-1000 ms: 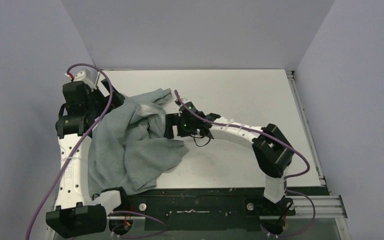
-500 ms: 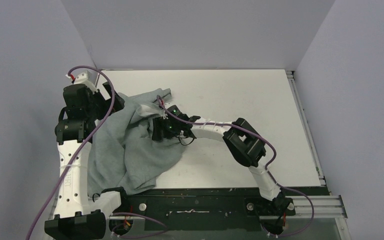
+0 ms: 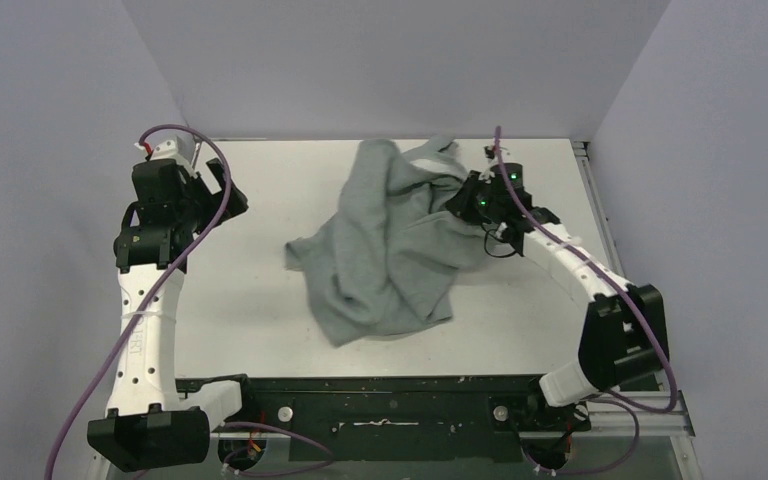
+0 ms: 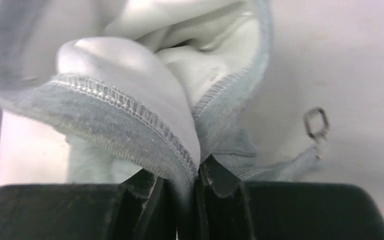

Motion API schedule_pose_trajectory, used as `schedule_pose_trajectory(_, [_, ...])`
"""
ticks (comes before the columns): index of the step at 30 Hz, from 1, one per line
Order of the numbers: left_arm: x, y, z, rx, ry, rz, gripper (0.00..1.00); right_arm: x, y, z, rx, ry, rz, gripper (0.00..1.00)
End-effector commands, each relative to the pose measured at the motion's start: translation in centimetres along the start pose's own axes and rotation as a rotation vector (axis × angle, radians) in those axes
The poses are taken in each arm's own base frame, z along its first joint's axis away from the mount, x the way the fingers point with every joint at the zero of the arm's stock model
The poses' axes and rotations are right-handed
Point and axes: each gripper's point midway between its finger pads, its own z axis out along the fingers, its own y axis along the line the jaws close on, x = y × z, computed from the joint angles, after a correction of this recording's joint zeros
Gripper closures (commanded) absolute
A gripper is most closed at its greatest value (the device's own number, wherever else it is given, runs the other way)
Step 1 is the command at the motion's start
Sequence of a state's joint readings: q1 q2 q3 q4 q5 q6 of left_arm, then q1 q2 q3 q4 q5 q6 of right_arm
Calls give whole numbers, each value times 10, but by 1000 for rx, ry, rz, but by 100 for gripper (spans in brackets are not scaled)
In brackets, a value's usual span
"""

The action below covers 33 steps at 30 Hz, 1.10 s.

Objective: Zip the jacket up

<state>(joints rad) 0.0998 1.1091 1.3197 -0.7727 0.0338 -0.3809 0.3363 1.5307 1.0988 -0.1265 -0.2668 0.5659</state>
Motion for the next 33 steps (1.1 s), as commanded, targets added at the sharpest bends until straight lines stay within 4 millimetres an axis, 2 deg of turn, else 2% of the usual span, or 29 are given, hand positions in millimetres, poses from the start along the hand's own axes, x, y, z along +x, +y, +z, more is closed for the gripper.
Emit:
schedule_pose_trajectory(1, [-21, -14, 3, 56, -61, 18, 3, -20, -25, -56, 79, -76, -111, 100])
schedule_pose_trajectory(6, [-10, -28, 12, 147, -24, 12, 3, -13, -28, -79, 66, -73, -192, 100])
schedule_pose_trajectory(10, [-5, -35, 11, 201, -18, 14, 3, -25, -31, -89, 105, -107, -228, 100])
schedule_pose_trajectory(13, [-5, -37, 11, 211, -21, 8, 3, -62, -38, -100, 204, -180, -249, 100])
schedule_pose_trajectory(18, [-6, -39, 11, 221, -23, -6, 3, -163, -34, -138, 337, -356, -265, 100])
schedule_pose_trajectory(22, [-9, -29, 8, 170, -38, 10, 3, -228, -11, -191, 389, -541, -285, 100])
schedule_pose_trajectory(27, [-13, -24, 5, 141, -55, 8, 3, -284, 28, -262, 384, -762, -369, 100])
schedule_pose_trajectory(29, [-13, -26, 5, 149, -58, 2, 3, -294, 47, -271, 328, -784, -404, 100])
schedule_pose_trajectory(30, [-13, -26, 6, 151, -58, -2, 3, -295, 57, -269, 284, -773, -421, 100])
schedule_pose_trajectory(31, [-12, -26, 6, 153, -56, -7, 3, -293, 67, -260, 240, -747, -439, 100])
schedule_pose_trajectory(33, [-10, -25, 7, 147, -54, -14, 3, -273, 96, -232, 140, -654, -498, 100])
